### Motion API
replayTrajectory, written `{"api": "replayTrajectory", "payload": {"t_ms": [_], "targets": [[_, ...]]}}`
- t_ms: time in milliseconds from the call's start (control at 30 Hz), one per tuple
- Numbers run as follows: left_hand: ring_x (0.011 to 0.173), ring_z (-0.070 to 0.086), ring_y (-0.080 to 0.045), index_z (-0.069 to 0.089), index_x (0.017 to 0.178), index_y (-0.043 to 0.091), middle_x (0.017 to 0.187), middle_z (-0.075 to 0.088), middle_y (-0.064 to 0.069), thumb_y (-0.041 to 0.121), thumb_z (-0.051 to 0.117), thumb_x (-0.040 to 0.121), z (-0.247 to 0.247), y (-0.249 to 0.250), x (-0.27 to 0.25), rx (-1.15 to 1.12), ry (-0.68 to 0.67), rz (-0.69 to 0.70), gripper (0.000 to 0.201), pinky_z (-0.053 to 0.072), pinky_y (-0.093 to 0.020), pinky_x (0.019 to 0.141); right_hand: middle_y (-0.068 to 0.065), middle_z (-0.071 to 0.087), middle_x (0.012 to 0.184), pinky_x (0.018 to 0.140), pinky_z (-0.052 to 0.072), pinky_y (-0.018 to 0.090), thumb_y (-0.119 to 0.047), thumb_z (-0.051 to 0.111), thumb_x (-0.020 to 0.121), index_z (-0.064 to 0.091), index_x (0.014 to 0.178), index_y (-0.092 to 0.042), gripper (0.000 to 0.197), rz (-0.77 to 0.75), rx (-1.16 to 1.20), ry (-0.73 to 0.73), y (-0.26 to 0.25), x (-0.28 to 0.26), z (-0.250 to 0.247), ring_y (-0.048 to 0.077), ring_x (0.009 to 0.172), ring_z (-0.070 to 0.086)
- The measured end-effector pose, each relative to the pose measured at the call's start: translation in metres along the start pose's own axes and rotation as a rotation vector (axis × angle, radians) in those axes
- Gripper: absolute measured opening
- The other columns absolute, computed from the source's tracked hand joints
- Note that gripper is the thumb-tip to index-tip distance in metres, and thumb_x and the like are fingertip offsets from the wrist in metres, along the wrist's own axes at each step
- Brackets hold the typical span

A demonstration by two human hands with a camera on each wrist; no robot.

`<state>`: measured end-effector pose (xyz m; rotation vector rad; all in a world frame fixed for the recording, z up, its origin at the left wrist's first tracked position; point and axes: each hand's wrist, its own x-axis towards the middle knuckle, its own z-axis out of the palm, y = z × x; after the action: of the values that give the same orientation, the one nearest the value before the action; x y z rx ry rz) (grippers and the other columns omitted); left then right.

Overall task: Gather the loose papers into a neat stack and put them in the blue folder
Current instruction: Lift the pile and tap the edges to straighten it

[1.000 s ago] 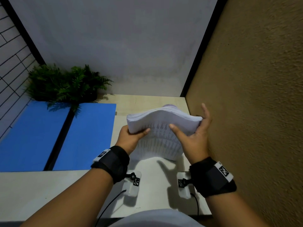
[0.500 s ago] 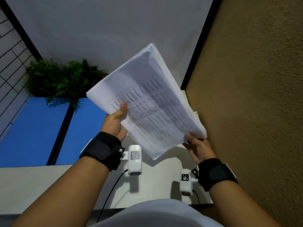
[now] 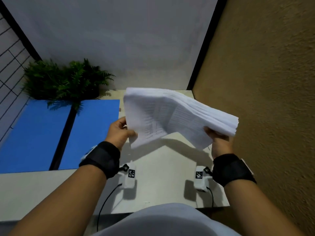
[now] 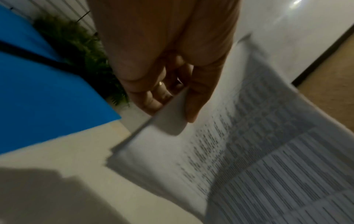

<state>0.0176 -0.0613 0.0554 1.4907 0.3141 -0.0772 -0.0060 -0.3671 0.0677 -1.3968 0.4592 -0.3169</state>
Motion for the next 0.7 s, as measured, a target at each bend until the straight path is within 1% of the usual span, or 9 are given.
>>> {"api": "replayTrajectory", "payload": {"t_ms": [67, 133, 167, 267, 367, 467, 533, 600, 700], "targets": [[0.091, 0.065, -0.028, 0.068, 0.091, 0.017, 0.095, 0.070, -0.007, -0.008, 0.072, 0.057, 0.006, -0.008, -0.003, -0.004, 0.012, -0.016, 0.043, 0.054, -0.039, 0.083, -0.013, 0.071, 0.099, 0.082, 0.049, 0.027, -0.007, 0.080, 0.074, 0.070, 0.092, -0.031, 0.032, -0.022, -0.030, -0.018, 0.003, -0.006, 0.005, 0.004, 0.095, 0.065], [0.098, 0.065, -0.029, 0.068, 0.101, 0.014, 0.106, 0.070, -0.013, -0.011, 0.076, 0.064, 0.008, -0.013, -0.005, -0.014, 0.037, -0.018, 0.046, 0.053, -0.041, 0.089, -0.013, 0.071, 0.098, 0.080, 0.053, 0.022, -0.004, 0.082, 0.072, 0.071, 0.093, -0.029, 0.034, -0.032, -0.053, -0.021, 0.006, -0.010, 0.007, 0.000, 0.091, 0.066], [0.099, 0.065, -0.030, 0.067, 0.104, 0.011, 0.107, 0.070, -0.014, -0.011, 0.076, 0.068, 0.007, -0.016, -0.005, -0.013, 0.056, -0.029, 0.043, 0.053, -0.041, 0.090, -0.009, 0.072, 0.098, 0.079, 0.055, 0.021, -0.001, 0.083, 0.069, 0.071, 0.097, -0.024, 0.038, -0.018, -0.057, -0.021, 0.009, -0.010, 0.006, 0.002, 0.089, 0.067], [0.096, 0.066, -0.027, 0.068, 0.103, 0.013, 0.103, 0.071, -0.008, -0.002, 0.081, 0.070, 0.006, -0.024, -0.005, -0.019, 0.072, -0.056, 0.038, 0.052, -0.035, 0.083, 0.008, 0.072, 0.099, 0.073, 0.057, 0.023, 0.006, 0.082, 0.065, 0.070, 0.105, -0.006, 0.043, 0.069, -0.104, -0.021, 0.022, -0.012, 0.003, 0.018, 0.088, 0.067], [0.087, 0.065, -0.019, 0.067, 0.100, 0.016, 0.099, 0.071, -0.004, 0.004, 0.082, 0.071, 0.005, -0.026, -0.008, -0.045, 0.083, -0.079, 0.035, 0.049, -0.028, 0.070, 0.007, 0.072, 0.090, 0.070, 0.052, 0.029, 0.005, 0.079, 0.068, 0.071, 0.097, -0.007, 0.033, 0.124, -0.146, -0.075, 0.028, -0.013, -0.001, 0.023, 0.085, 0.065], [0.085, 0.067, -0.021, 0.070, 0.105, 0.011, 0.097, 0.073, -0.005, 0.008, 0.086, 0.066, -0.001, -0.020, -0.009, -0.078, 0.085, -0.081, 0.042, 0.052, -0.030, 0.070, 0.002, 0.070, 0.084, 0.063, 0.052, 0.021, 0.012, 0.075, 0.070, 0.069, 0.087, -0.014, 0.032, 0.105, -0.100, -0.113, 0.019, -0.010, -0.002, 0.015, 0.076, 0.064], [0.087, 0.068, -0.023, 0.071, 0.101, 0.013, 0.095, 0.075, -0.004, 0.013, 0.090, 0.054, -0.007, -0.018, -0.005, -0.076, 0.061, -0.068, 0.051, 0.054, -0.032, 0.075, 0.000, 0.069, 0.089, 0.064, 0.052, 0.018, 0.013, 0.075, 0.068, 0.065, 0.091, -0.018, 0.040, 0.068, -0.079, -0.128, 0.014, -0.003, -0.007, 0.011, 0.079, 0.063], [0.091, 0.069, -0.021, 0.070, 0.100, 0.016, 0.097, 0.075, -0.002, 0.013, 0.092, 0.047, -0.011, -0.021, -0.001, -0.067, 0.032, -0.083, 0.057, 0.055, -0.035, 0.081, -0.002, 0.066, 0.099, 0.073, 0.051, 0.022, 0.015, 0.075, 0.067, 0.060, 0.100, -0.021, 0.051, 0.081, -0.085, -0.135, 0.018, 0.006, -0.014, 0.011, 0.088, 0.062], [0.104, 0.067, -0.023, 0.067, 0.114, 0.011, 0.110, 0.073, -0.007, 0.000, 0.088, 0.057, -0.012, -0.029, 0.002, -0.044, 0.003, -0.113, 0.062, 0.053, -0.037, 0.090, 0.002, 0.065, 0.104, 0.077, 0.049, 0.026, 0.022, 0.069, 0.066, 0.056, 0.118, -0.013, 0.064, 0.142, -0.164, -0.154, 0.030, 0.010, -0.017, 0.018, 0.095, 0.061]]}}
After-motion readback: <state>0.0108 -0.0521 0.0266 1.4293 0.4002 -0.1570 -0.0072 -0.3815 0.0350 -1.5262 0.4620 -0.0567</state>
